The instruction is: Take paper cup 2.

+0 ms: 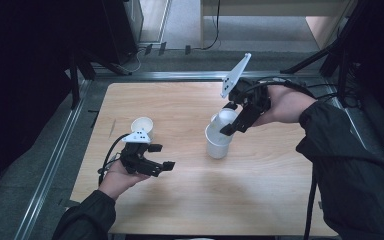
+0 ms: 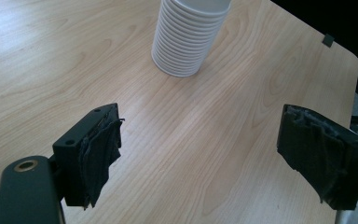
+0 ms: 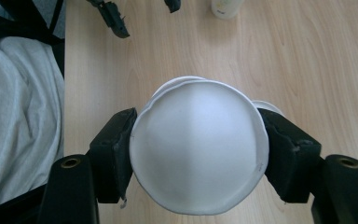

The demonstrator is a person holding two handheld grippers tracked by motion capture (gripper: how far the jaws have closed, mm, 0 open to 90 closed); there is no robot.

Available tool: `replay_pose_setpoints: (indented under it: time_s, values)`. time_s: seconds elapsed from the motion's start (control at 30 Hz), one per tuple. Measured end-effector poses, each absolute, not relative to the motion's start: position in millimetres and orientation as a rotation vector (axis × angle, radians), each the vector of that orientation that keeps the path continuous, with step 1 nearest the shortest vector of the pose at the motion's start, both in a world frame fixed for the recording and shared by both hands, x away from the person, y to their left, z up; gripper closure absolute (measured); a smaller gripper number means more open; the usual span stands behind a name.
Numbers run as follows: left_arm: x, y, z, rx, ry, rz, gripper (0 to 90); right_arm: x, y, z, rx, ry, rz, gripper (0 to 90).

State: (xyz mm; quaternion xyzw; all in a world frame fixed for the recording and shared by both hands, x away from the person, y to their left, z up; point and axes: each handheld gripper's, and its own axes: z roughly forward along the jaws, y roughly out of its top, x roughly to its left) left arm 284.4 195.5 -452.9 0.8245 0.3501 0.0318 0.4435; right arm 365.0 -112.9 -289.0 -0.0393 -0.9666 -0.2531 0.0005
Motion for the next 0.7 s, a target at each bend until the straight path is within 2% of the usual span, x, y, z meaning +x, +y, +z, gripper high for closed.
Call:
replay_pose_setpoints:
  time_s: [0.7]
  values:
    - [283.8, 185.7, -452.8, 2.035, 0.793, 0.052, 14.2, 347.8, -132.5, -353.1, -0.167, -2.879, -1.117, 34.4]
